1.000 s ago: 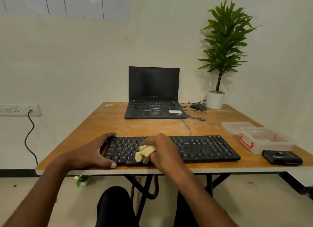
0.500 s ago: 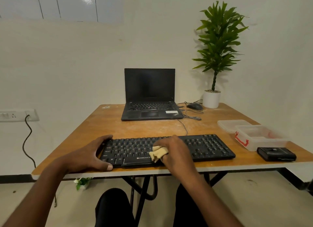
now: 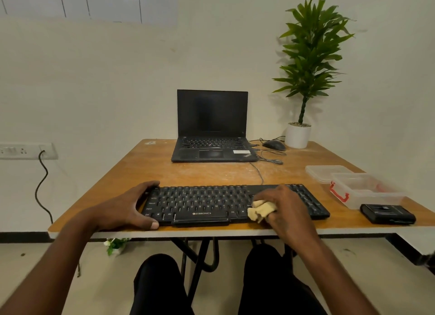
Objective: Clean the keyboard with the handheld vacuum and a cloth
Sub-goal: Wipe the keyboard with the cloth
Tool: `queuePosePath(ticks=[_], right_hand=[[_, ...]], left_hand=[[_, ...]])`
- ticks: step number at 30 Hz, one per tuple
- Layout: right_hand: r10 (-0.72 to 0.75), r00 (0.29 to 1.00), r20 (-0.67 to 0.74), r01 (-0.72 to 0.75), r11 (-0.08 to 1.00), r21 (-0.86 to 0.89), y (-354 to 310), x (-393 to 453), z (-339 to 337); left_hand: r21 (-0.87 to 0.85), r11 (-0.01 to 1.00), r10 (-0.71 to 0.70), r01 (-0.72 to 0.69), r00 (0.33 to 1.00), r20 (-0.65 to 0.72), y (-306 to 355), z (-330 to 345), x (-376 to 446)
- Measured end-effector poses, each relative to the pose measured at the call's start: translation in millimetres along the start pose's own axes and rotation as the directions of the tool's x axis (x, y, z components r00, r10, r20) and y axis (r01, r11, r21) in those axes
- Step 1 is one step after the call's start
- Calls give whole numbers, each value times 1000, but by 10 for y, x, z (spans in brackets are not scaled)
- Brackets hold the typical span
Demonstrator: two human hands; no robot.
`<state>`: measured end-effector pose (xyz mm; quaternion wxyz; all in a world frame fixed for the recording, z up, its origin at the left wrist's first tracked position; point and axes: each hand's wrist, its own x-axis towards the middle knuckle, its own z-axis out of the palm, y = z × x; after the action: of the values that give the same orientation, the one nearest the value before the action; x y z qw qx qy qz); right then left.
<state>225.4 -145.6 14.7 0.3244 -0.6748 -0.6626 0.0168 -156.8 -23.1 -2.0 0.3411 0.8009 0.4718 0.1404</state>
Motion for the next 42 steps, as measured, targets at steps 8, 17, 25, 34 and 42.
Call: queuePosePath(ticks=[8, 17, 25, 34, 42], right_hand=[[74, 991, -109, -72, 997, 20, 355, -33, -166], [-105, 994, -37, 107, 993, 51, -32, -48, 158], [93, 994, -59, -95, 995, -18, 764, -34, -418], [105, 977, -184, -91, 992, 84, 881, 24, -277], [71, 986, -150, -72, 997, 0, 887, 190, -348]], left_hand=[[-19, 1000, -4, 4, 1000, 3, -14, -10, 16], [-31, 999, 6, -6, 1000, 2, -82, -7, 70], [-29, 999, 20, -20, 1000, 0, -192, -47, 95], [-23, 999, 26, -26, 1000, 10, -225, -50, 140], [-43, 999, 31, -31, 1000, 0, -287, -66, 160]])
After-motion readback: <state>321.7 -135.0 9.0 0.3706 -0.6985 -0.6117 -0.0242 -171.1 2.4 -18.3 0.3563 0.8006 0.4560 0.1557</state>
